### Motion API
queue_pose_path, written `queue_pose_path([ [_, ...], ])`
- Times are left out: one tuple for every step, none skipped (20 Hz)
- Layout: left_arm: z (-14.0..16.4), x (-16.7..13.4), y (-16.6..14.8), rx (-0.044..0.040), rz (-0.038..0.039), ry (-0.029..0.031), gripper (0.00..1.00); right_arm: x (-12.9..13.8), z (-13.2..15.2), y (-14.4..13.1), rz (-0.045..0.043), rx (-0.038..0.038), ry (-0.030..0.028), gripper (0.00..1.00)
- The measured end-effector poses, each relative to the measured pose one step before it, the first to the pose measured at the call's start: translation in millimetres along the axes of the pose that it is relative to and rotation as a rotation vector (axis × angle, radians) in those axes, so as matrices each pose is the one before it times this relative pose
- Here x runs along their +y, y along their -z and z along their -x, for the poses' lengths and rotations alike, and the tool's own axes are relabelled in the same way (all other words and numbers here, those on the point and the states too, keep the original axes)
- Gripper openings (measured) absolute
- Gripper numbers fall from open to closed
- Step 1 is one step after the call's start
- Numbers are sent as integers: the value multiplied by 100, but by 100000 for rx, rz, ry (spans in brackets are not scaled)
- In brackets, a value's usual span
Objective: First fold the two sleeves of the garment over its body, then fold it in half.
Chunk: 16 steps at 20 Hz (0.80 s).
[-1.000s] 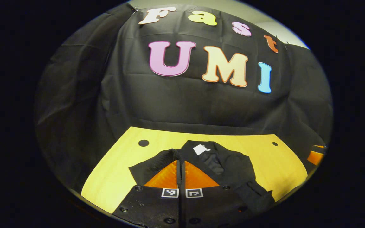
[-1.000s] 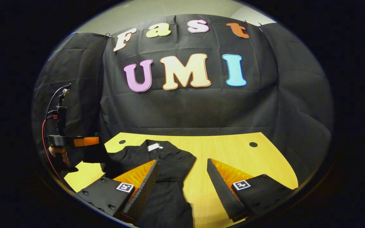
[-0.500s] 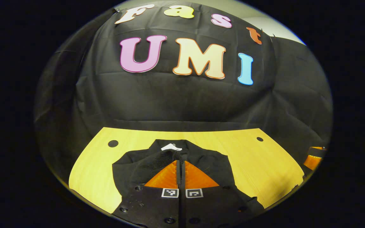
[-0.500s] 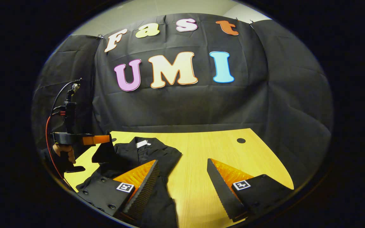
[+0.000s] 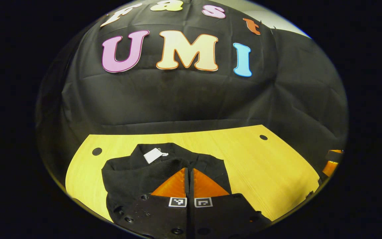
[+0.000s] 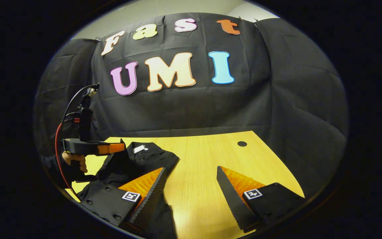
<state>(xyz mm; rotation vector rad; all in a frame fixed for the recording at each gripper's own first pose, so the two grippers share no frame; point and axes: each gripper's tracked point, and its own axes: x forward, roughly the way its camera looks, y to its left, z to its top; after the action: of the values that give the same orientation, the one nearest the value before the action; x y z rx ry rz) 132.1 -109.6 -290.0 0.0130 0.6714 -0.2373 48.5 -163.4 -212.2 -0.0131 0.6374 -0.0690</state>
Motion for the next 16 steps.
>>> queue_pose_path([
  [-185,976,-274,-1005,-1881,-5780,0,-139,74,-29,-164,93,41,97],
  [408,58,-249,-547,-375,230,0,-240,141,-62,-70,-262,130,97],
  [394,-127,-412,-1970,-108,-1724,50,-136,162,-60,-2,-322,-218,97],
  [844,16,-949,-2915,734,-251,100,-106,75,-37,74,-144,-493,97],
  [846,238,-1119,-3375,787,521,93,-124,8,82,24,-317,-525,97],
  [917,274,-880,-2357,426,-36,96,-37,-47,-45,-241,-251,-940,97],
  [1077,550,-683,-2989,905,-937,95,52,44,34,-236,-99,-1379,97],
  [987,419,-420,-1203,856,-899,95,181,-24,51,25,-340,-1497,97],
  [1080,811,-196,-1004,909,-1889,94,-41,394,335,186,-436,-1533,97],
  [1009,827,-95,-155,649,-2389,94,171,168,139,642,-220,-1800,98],
  [1167,1045,65,10,182,-2723,94,225,36,227,760,-239,-1713,98],
  [1046,1019,68,-436,693,-2433,94,200,60,51,610,-396,-1698,98],
  [1032,890,-2,-230,829,-1950,94,283,-5,196,297,-81,-1730,98],
  [963,872,262,175,685,-1823,94,436,66,288,-139,729,-1170,94],
  [961,878,385,507,-44,-930,95,388,254,264,-180,144,-795,98],
  [898,990,267,-125,-797,-1588,94,456,300,39,-67,-323,-391,98],
])
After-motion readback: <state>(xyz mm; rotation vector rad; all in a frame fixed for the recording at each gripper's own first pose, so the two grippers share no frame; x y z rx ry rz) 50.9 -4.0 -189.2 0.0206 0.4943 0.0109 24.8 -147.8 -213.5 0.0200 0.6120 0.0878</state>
